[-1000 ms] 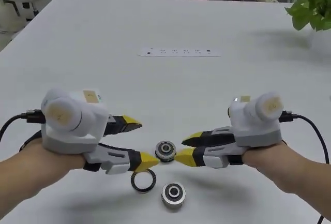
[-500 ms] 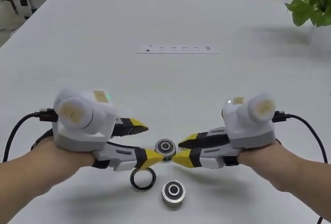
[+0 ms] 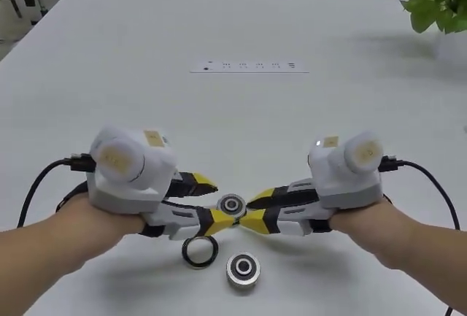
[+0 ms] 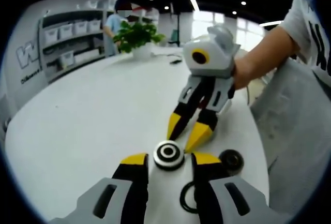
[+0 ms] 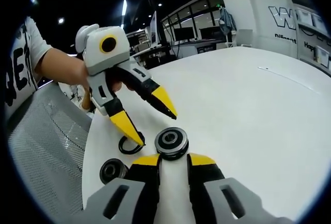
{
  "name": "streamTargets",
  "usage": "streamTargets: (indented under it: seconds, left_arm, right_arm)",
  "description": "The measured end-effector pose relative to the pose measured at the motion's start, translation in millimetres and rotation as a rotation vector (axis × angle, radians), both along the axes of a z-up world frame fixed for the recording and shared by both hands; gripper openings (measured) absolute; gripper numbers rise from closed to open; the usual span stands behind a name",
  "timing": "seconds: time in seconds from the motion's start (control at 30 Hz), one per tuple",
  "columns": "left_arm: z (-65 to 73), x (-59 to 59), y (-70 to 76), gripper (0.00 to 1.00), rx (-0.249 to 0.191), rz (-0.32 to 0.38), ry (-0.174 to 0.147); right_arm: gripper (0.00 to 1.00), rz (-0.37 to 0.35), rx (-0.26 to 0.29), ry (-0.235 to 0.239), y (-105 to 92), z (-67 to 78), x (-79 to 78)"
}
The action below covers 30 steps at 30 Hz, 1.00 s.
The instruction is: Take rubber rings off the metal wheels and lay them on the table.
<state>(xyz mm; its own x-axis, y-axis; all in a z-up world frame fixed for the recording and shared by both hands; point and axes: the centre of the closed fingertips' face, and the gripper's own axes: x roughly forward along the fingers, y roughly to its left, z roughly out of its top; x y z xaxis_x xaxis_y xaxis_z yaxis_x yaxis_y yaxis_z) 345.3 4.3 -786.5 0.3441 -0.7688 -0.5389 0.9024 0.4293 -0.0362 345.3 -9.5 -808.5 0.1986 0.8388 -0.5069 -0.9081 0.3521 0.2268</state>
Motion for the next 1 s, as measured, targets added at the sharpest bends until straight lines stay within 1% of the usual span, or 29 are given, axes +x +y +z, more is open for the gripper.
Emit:
streamTargets:
  seconds: [0.17, 0.27, 0.37, 0.43, 0.5, 0.53, 0.6, 0.7, 0.73, 0.8, 0.83, 0.93, 1.0]
  left_arm:
    - [-3.0, 0.5, -5.0, 0.30, -0.003, -0.003, 0.009]
    - [-5.9, 0.2, -6.6, 0.28, 0.006, -0.006, 0.014]
    - [-6.4, 3.6, -6.0, 0.26, 0.006, 0.003, 0.009]
    - [-6.6, 3.7, -6.2, 0.25, 0.009, 0.005, 0.007]
    - [-7.0, 4.4, -5.4, 0.23, 0.019, 0.003, -0.003]
    - [-7.5, 4.8, -4.9, 0.23, 0.031, -0.002, -0.015]
    - [-6.9, 4.5, -5.7, 0.21, 0.039, -0.010, -0.031]
    - [-7.3, 2.4, -7.8, 0.16, 0.045, -0.026, -0.034]
    - [-7.5, 2.5, -8.5, 0.16, 0.047, -0.029, -0.036]
    - [-7.6, 3.3, -8.5, 0.15, 0.046, -0.023, -0.032]
    - [-7.9, 3.7, -8.4, 0.15, 0.040, -0.012, -0.020]
    - [-7.9, 4.7, -8.7, 0.14, 0.037, -0.006, -0.019]
    - [-7.9, 5.4, -9.2, 0.14, 0.030, 0.003, -0.016]
  right_arm:
    - [0.16, -0.001, 0.002, -0.002, -0.4, 0.0, 0.4]
    - [0.16, -0.002, 0.003, -0.003, -0.6, -0.1, 0.8]
    - [0.16, -0.005, 0.005, -0.005, -0.6, 0.2, 0.5]
    - [0.16, -0.004, 0.003, -0.008, -0.5, 0.2, 0.5]
    - [0.16, -0.003, 0.001, -0.012, -0.4, 0.1, 0.6]
    - [0.16, -0.003, 0.000, -0.012, -0.4, 0.1, 0.6]
    - [0.15, -0.003, 0.000, -0.015, -0.5, 0.3, 0.3]
    - [0.15, -0.003, 0.000, -0.016, -0.6, 0.2, 0.3]
    - [0.15, -0.003, 0.000, -0.016, -0.6, 0.2, 0.2]
    - [0.15, -0.003, -0.001, -0.018, -0.8, 0.0, 0.3]
    - [0.15, -0.003, -0.002, -0.018, -0.9, -0.1, 0.5]
    - [0.15, -0.003, -0.001, -0.018, -0.9, -0.1, 0.4]
    - [0.14, -0.009, 0.006, -0.004, -0.1, -0.7, -0.6]
